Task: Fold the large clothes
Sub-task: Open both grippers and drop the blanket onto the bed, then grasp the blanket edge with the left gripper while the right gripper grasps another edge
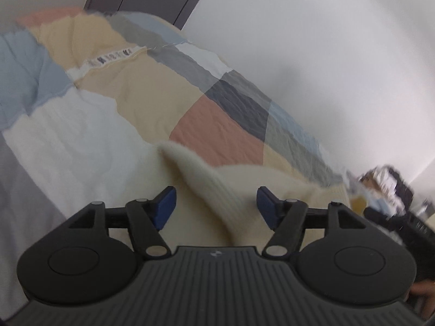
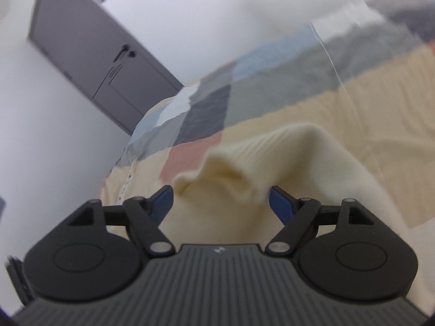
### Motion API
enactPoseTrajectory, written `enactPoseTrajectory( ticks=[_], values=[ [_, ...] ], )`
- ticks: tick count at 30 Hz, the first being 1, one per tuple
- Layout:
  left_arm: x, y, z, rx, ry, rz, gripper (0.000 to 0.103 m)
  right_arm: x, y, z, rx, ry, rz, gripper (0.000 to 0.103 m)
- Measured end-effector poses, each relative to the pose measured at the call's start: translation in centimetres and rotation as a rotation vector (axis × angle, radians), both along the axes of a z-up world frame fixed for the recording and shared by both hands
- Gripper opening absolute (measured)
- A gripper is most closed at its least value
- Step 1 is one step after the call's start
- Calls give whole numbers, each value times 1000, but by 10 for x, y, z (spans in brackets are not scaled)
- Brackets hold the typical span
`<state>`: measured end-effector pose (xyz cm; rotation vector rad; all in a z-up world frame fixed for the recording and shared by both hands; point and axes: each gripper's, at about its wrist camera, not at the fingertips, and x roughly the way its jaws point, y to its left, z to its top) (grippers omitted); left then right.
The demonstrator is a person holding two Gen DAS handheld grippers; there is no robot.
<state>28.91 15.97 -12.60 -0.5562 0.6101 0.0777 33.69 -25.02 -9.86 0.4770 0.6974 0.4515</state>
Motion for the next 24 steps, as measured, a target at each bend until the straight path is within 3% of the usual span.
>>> enactPoseTrajectory(
  ticks=[5, 7, 11, 16, 24],
  values=[
    [-17, -26, 6, 232, 91, -45, 75, -21, -1, 7, -178, -34, -6, 80],
    [-18, -28, 2, 274, 118, -45, 75, -20, -3, 4, -215, -17, -16, 80],
    [-5, -24, -9, 283, 148, -31, 75, -13, -5, -6, -263, 2, -42, 79],
    [22, -17, -16, 302, 145, -7, 75, -5, 7, -13, -396, -50, -21, 79],
    [53, -5, -38, 318, 148, 16, 75, 32, 22, -38, -454, -34, -33, 78]
  ],
)
